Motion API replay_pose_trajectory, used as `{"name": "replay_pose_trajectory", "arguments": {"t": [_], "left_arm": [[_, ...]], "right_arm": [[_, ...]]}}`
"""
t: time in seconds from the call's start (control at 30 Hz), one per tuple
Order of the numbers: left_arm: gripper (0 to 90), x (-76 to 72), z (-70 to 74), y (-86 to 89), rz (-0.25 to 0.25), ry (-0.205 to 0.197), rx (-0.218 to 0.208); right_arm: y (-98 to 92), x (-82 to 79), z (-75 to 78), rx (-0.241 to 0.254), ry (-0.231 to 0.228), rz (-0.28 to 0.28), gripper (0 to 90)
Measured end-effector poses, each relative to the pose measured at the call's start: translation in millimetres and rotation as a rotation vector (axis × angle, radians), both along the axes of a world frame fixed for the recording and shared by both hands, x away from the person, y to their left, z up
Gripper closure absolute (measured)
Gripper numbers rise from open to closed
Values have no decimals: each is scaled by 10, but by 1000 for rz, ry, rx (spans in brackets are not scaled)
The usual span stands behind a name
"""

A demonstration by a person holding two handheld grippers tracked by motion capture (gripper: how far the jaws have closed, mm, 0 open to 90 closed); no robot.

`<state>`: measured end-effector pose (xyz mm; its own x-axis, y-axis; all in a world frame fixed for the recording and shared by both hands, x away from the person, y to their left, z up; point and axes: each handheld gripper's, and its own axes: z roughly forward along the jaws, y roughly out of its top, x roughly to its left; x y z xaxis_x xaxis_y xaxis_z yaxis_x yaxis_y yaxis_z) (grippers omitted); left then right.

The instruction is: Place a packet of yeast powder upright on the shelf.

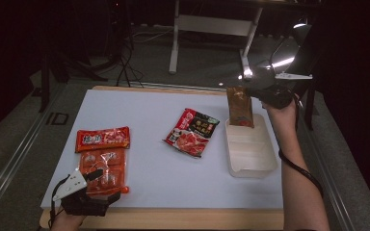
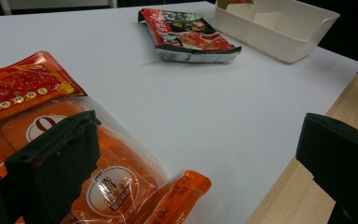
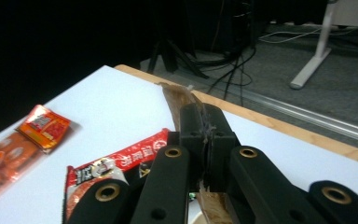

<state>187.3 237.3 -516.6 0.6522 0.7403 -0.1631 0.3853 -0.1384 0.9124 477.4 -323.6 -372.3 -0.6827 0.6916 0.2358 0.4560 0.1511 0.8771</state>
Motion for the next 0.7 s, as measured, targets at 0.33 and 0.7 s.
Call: {"name": "replay_pose_trajectory", "arguments": {"t": [0.33, 0.7], "left_arm": [[1, 4, -1, 8, 0, 0, -4], [1, 1, 0, 6, -1, 0, -6]], "right_arm": [[160, 28, -219, -39, 66, 45, 886], [45, 11, -277, -57, 48, -60, 881]]}}
